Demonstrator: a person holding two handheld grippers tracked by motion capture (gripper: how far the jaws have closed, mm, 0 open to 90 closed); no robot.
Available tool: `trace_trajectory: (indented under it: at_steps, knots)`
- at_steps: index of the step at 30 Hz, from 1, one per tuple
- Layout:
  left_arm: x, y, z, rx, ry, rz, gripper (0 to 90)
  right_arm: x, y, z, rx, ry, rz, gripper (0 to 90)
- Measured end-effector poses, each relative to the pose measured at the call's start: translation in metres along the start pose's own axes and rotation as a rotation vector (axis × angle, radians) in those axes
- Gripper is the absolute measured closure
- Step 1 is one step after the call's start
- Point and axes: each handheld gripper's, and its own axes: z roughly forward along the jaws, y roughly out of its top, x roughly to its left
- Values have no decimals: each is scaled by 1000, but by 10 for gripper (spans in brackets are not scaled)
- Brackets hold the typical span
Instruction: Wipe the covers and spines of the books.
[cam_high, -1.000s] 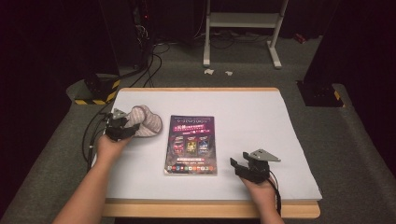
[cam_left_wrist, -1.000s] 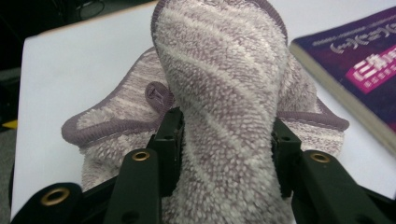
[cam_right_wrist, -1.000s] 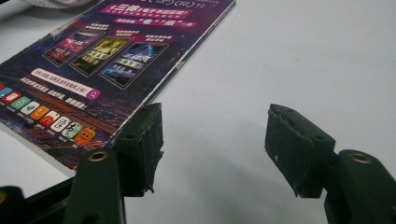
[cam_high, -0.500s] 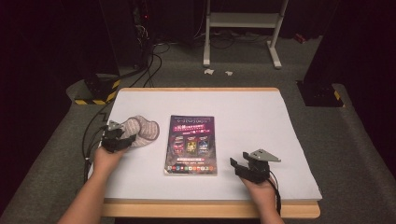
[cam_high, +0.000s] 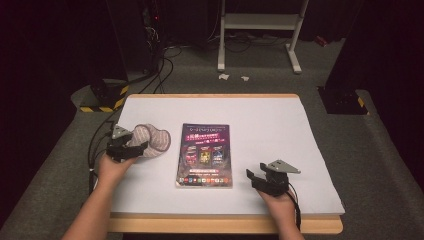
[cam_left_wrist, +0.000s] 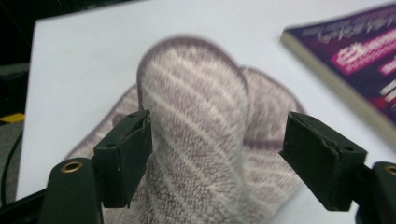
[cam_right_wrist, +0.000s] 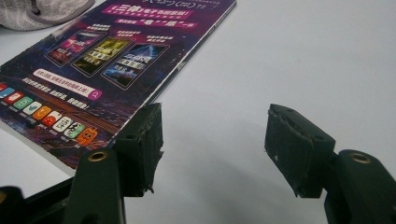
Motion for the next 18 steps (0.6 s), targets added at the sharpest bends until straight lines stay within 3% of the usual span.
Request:
trace_trajectory:
  at_steps: [8, 15, 18]
  knots:
    - [-28, 5, -3, -40, -82, 30, 274, -1, 0, 0, 1, 0, 1, 375]
    - [-53, 3, 7, -12, -149, 59, 310, -1, 1, -1, -3, 1, 4, 385]
    - [-63, 0, 11, 1, -183, 51, 315, -2, 1, -2, -7, 5, 11, 393]
